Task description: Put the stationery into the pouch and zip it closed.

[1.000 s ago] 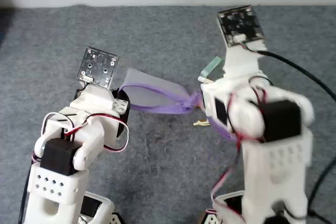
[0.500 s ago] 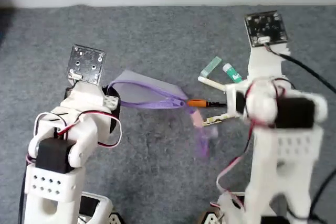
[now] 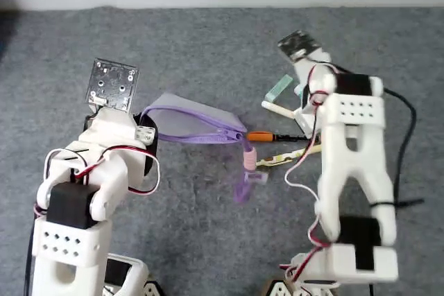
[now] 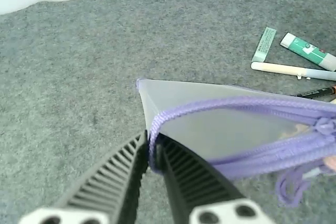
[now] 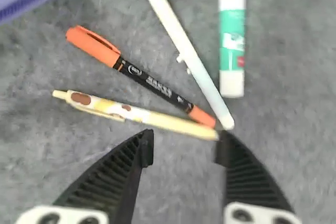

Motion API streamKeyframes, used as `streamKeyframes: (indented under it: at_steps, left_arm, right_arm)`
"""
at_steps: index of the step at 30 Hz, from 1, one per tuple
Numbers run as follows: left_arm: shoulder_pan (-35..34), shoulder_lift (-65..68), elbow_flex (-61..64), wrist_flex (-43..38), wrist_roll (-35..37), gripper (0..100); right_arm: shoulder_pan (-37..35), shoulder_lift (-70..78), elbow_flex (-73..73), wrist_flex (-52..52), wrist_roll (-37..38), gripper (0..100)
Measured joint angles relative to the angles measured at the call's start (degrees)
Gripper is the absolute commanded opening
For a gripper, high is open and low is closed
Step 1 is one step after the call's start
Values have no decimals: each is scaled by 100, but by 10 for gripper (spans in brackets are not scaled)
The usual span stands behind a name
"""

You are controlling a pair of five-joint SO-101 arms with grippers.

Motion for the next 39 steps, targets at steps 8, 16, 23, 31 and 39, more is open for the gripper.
streamKeyframes:
  at_steps: [8, 16, 23, 31, 39]
  left_arm:
    - [0, 0, 0, 0, 0, 11]
    - [0, 0, 0, 0, 0, 11]
    - [0, 0, 0, 0, 0, 11]
    - [0, 0, 0, 0, 0, 11]
    - [0, 0, 0, 0, 0, 11]
  right_arm:
    - [-712, 1160, 0, -615, 167, 292]
    - [-932, 2418, 0, -1327, 167, 213]
    - [-897, 2488, -9, -1679, 185, 19]
    - [-747, 2462, -18, -1732, 193, 8]
    - [-554, 1178, 35, -1037, 176, 8]
